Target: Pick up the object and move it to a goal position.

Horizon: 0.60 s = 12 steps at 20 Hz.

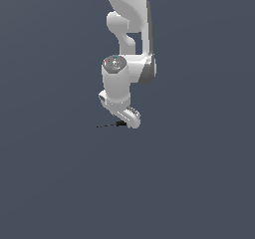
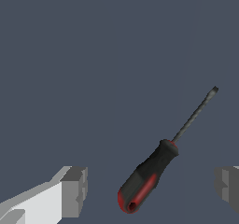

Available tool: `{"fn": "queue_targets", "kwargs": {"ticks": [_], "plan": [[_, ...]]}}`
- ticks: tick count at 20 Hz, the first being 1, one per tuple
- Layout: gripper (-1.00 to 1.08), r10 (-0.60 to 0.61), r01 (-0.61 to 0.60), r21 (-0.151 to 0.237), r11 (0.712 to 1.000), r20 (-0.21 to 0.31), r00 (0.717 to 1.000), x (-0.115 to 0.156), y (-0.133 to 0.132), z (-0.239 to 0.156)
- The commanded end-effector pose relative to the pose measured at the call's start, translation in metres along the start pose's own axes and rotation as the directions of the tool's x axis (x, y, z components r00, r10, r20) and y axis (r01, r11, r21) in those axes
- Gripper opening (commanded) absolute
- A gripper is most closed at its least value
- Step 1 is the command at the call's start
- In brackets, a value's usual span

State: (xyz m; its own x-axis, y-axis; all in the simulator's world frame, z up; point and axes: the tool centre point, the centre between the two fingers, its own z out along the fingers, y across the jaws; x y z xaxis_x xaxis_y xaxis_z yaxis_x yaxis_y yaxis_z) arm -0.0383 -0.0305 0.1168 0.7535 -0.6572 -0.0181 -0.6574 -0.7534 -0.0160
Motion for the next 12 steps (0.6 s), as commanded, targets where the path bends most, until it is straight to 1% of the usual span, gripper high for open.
{"fn": "queue_targets", "kwargs": {"ticks": [1,3,6,9,12], "plan": [[1.00,0.080,-0.080,0.000,0.997,-0.001,0.997,-0.002,0.005,0.007],[1.00,0.142,-0.142,-0.001,0.990,-0.002,0.990,-0.003,0.009,0.012],[1.00,0.234,-0.234,-0.002,0.972,-0.004,0.972,-0.005,0.016,0.020],[1.00,0.324,-0.324,-0.003,0.946,-0.007,0.946,-0.006,0.023,0.028],[1.00,0.407,-0.407,-0.003,0.913,-0.011,0.913,-0.008,0.030,0.035]]}}
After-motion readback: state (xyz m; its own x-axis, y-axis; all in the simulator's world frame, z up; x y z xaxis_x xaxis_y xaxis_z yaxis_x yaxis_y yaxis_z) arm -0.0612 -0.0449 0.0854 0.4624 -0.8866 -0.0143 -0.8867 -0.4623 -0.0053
